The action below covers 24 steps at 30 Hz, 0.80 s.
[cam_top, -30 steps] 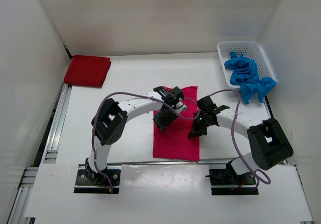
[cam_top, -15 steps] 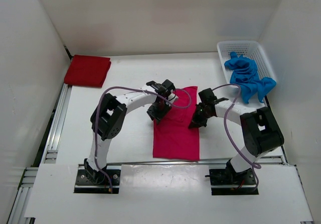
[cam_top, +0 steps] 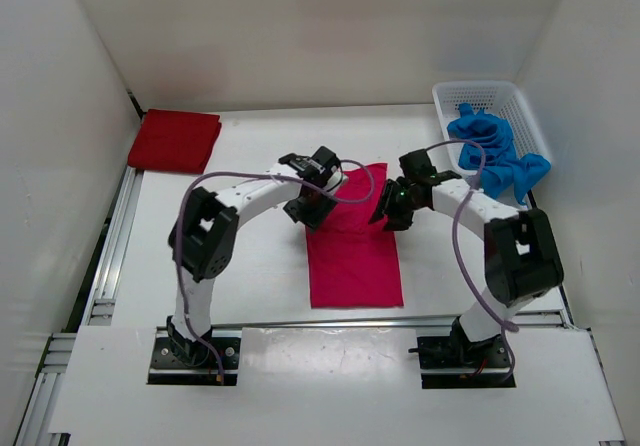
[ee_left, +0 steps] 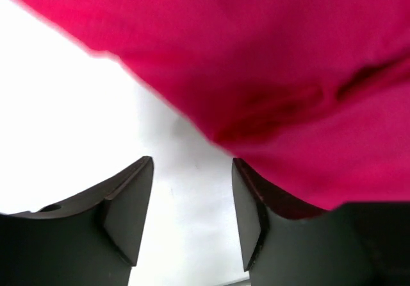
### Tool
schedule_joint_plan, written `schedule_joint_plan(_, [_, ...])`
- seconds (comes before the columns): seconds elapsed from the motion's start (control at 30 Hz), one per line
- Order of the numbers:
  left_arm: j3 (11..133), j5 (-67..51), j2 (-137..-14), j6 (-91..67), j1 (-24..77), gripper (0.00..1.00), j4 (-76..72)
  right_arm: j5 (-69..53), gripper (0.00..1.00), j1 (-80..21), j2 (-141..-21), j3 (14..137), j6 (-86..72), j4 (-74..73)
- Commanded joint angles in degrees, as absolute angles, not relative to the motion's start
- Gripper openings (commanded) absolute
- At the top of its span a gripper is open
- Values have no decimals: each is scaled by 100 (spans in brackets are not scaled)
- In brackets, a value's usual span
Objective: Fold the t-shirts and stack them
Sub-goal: Fold the folded rectangular tshirt in 1/3 of the way, then grab one side of the 2/3 rectangular tshirt with both arms
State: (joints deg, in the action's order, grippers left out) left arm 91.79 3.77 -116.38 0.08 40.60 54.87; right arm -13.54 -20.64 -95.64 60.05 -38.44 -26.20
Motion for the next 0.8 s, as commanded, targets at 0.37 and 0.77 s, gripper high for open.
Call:
schedule_joint_plan(0.37, [6584, -1124, -9791, 0, 5264, 68, 4854, -1318, 63, -2092, -7015, 3456, -3524, -3420])
schedule_joint_plan(0.77, [5827, -2627, -10099, 0, 5212, 69, 4096, -1494, 61, -2092, -6443, 2760, -3797, -3076])
